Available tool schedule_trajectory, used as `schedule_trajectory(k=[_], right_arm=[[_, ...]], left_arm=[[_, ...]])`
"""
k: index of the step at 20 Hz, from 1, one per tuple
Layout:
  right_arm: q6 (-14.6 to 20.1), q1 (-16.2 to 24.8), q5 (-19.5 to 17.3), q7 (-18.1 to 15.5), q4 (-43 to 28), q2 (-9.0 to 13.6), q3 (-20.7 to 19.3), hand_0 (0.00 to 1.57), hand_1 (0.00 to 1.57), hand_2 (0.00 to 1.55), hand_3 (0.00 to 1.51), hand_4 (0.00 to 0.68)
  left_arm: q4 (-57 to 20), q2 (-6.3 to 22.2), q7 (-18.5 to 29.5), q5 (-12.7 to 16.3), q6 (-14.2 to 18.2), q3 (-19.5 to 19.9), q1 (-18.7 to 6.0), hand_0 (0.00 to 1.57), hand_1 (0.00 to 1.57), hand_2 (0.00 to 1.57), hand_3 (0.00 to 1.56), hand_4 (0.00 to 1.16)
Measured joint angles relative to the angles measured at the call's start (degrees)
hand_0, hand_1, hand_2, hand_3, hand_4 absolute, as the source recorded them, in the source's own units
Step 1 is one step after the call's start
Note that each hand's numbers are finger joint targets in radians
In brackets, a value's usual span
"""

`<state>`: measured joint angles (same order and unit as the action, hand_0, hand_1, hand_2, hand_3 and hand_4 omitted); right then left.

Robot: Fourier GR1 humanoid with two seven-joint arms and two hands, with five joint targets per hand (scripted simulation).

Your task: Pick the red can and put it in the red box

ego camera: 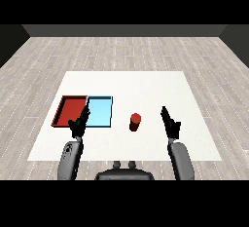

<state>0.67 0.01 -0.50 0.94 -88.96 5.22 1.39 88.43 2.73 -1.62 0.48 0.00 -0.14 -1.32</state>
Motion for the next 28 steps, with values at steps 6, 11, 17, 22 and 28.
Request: schedule_trajectory(k=[6,11,17,22,28], right_arm=[[-2.3,2.5,1.2,-1.9,-1.3,1.2,-2.7,0.00,0.00,0.00,0.00,0.000],[-4.9,2.3,4.3,-12.5,-4.3,1.2,-4.7,0.00,0.00,0.00,0.00,0.000],[-8.0,4.1,5.7,-19.8,-3.6,1.3,-6.1,0.00,0.00,0.00,0.00,0.000],[-8.9,3.7,5.7,-21.4,-2.1,0.8,-6.4,0.00,0.00,0.00,0.00,0.000],[-9.3,3.2,5.1,-20.7,-1.9,-0.2,-5.5,0.00,0.00,0.00,0.00,0.000]], left_arm=[[0.3,0.7,0.0,-1.3,0.0,0.3,-0.1,0.00,0.00,0.00,0.00,0.00],[5.1,-0.2,12.8,0.7,-1.1,1.7,-0.9,0.00,0.00,0.00,0.00,0.00],[3.4,-0.1,21.6,1.9,-2.6,3.3,-0.3,0.00,0.00,0.00,0.00,0.00],[1.8,-0.4,25.1,2.1,-3.3,3.3,0.0,0.00,0.00,0.00,0.00,0.00],[1.0,-0.5,25.6,2.7,-3.5,3.4,-0.7,0.00,0.00,0.00,0.00,0.00]])
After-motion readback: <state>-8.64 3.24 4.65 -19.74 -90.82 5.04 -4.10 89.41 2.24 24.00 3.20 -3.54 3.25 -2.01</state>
